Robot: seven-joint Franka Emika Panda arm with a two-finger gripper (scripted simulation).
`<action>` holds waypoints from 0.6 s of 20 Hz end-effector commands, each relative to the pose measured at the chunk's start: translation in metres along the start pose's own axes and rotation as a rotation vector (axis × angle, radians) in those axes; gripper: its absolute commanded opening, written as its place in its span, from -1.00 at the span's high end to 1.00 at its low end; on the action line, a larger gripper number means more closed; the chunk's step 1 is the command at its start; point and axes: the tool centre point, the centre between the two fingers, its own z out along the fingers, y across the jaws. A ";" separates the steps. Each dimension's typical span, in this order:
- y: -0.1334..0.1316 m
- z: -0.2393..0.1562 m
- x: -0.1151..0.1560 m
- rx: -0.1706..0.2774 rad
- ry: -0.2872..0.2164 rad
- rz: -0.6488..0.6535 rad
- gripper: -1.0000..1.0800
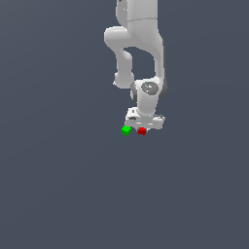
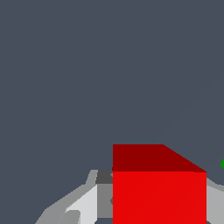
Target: Stack the red cube on top of the green cube.
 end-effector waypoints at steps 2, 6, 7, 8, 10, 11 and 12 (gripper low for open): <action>0.000 0.000 0.000 0.000 0.000 0.001 1.00; 0.000 -0.001 0.000 0.000 0.000 0.000 1.00; 0.000 -0.002 0.000 0.000 0.000 0.000 1.00; 0.000 -0.004 0.000 0.000 0.000 0.000 1.00; 0.000 -0.008 0.000 0.000 0.000 0.000 1.00; 0.000 -0.012 0.000 0.000 0.000 0.000 1.00; 0.000 -0.015 0.000 0.000 0.000 0.000 1.00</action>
